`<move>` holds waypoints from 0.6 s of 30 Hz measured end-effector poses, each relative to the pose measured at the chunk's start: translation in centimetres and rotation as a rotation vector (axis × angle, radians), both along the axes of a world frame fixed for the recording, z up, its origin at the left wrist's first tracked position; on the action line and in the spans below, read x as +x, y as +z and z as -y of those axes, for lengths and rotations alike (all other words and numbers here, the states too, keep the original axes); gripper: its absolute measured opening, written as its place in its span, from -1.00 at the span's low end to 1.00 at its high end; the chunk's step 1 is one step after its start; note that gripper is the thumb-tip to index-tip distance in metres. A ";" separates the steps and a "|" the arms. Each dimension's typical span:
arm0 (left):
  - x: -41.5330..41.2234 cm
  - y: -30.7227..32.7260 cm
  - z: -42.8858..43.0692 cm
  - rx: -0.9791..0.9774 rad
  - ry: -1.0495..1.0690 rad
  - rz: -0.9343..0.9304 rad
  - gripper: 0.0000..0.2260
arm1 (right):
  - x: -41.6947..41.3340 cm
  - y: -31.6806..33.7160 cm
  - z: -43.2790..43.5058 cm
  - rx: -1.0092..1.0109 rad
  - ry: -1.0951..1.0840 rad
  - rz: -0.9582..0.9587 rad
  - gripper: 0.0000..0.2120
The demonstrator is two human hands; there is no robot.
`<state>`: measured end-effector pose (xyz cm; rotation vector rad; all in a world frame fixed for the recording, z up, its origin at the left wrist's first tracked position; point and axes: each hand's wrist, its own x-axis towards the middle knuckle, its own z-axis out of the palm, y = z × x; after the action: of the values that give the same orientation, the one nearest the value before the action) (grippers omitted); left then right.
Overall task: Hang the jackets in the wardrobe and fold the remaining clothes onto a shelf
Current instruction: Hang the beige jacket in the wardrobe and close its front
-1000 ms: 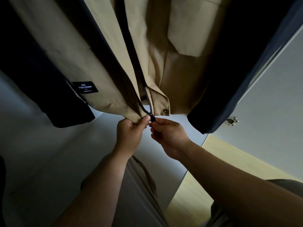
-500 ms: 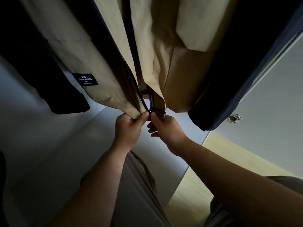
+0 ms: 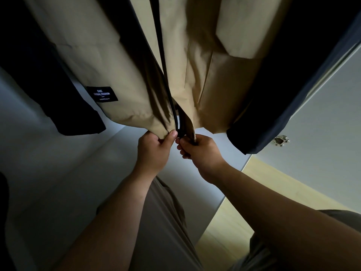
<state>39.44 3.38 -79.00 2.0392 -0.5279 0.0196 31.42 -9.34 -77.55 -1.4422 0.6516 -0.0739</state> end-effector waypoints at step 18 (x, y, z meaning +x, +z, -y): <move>0.0 -0.2 -0.1 -0.108 -0.016 -0.157 -0.88 | -0.7 0.7 1.5 -0.482 -0.013 -0.186 -0.41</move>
<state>39.46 3.50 -79.19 1.9124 -0.4352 -0.1184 30.76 -10.85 -76.89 -1.9247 0.8318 -0.1132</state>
